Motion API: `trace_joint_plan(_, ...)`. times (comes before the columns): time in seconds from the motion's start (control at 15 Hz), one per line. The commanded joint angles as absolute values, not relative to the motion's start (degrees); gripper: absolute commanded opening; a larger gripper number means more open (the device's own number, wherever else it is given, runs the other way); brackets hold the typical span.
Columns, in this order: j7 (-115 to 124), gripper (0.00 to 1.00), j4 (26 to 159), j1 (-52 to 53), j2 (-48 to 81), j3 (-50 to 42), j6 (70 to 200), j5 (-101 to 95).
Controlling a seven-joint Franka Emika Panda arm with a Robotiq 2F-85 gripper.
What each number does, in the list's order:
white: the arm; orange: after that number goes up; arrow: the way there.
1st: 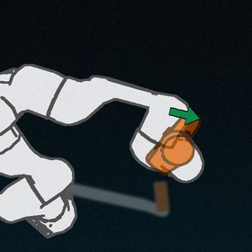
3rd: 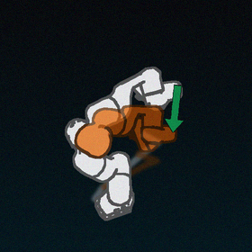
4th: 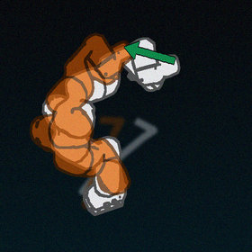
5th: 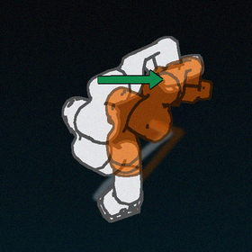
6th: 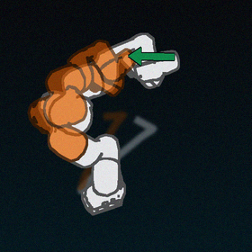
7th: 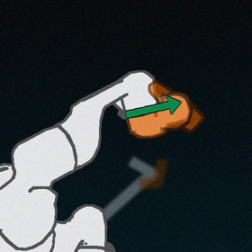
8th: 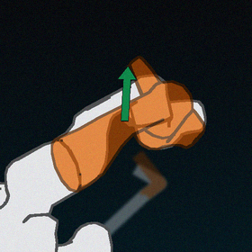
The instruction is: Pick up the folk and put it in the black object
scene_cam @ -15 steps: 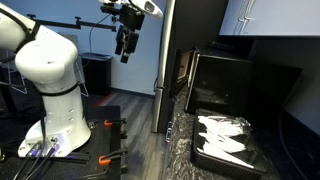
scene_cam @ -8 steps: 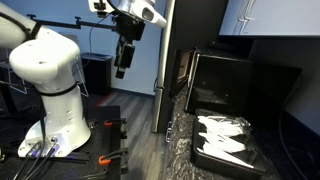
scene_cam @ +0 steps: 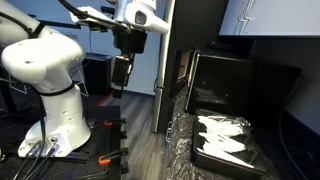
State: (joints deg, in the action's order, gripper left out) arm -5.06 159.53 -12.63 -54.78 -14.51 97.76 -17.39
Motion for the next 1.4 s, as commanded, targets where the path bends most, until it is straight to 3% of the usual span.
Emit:
trace_joint_plan(0.0,-5.23,1.00,159.48,-13.10,-54.61,-14.09,97.87,-17.05)
trace_joint_plan(0.27,-4.89,1.00,159.48,-13.57,-53.99,-14.02,99.74,-18.83)
trace_joint_plan(0.6,-10.32,1.00,158.66,-16.33,-49.97,-22.14,108.41,-22.31)
trace_joint_plan(1.07,-21.56,1.00,154.69,-17.18,-33.46,-33.47,120.95,-20.77)
trace_joint_plan(1.33,-19.71,1.00,151.31,-18.35,-24.33,-30.86,120.35,-20.46)
